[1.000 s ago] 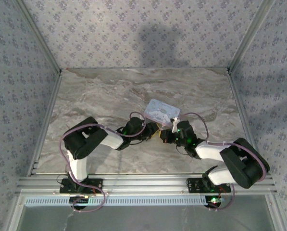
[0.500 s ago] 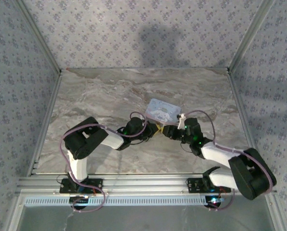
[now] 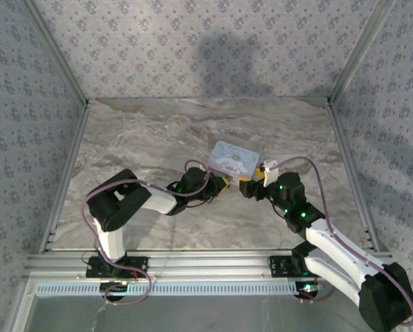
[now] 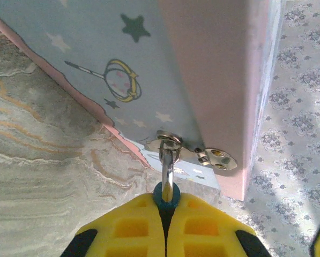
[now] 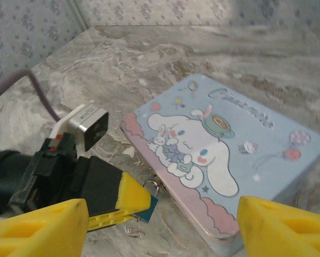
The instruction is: Unlock the padlock with the key
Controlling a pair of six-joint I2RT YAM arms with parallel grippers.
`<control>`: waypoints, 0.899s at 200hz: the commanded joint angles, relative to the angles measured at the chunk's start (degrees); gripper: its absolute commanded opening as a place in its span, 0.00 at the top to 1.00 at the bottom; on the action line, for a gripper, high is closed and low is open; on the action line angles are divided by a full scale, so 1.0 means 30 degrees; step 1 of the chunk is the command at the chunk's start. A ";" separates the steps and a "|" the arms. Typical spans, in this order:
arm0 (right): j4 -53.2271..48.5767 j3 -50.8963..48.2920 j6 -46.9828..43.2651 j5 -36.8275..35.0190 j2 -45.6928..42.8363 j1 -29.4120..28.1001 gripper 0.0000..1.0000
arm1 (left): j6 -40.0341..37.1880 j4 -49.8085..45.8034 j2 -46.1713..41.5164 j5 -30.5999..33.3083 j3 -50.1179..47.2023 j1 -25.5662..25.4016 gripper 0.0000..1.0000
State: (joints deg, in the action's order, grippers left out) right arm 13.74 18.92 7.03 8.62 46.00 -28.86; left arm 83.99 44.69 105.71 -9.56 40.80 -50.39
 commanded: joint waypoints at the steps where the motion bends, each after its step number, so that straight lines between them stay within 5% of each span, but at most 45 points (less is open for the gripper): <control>1: 0.0299 -0.0199 -0.5339 -0.1883 -0.0678 -0.1026 0.26 | 0.0134 -0.0385 -0.0895 0.0314 -0.0181 -0.0107 1.00; 51: 0.1460 -0.1129 -0.9124 -0.2885 0.0208 -0.2593 0.26 | 0.0020 -0.0597 -0.1372 0.0346 -0.0408 -0.0087 1.00; 117: 0.4328 -0.1212 -1.5825 -0.7749 0.5026 -0.7009 0.26 | -0.0057 -0.0563 -0.2180 0.0186 -0.0851 0.0178 1.00; 180: 0.6030 -0.0798 -1.6625 -0.9229 0.8016 -0.8269 0.34 | -0.0104 -0.0511 -0.2473 -0.0082 -0.0860 0.0215 1.00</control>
State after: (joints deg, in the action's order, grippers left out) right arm 27.81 15.53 -40.82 -15.53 68.01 -52.75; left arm 84.07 41.74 100.79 -9.41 38.30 -50.22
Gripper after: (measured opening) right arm 0.663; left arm 0.052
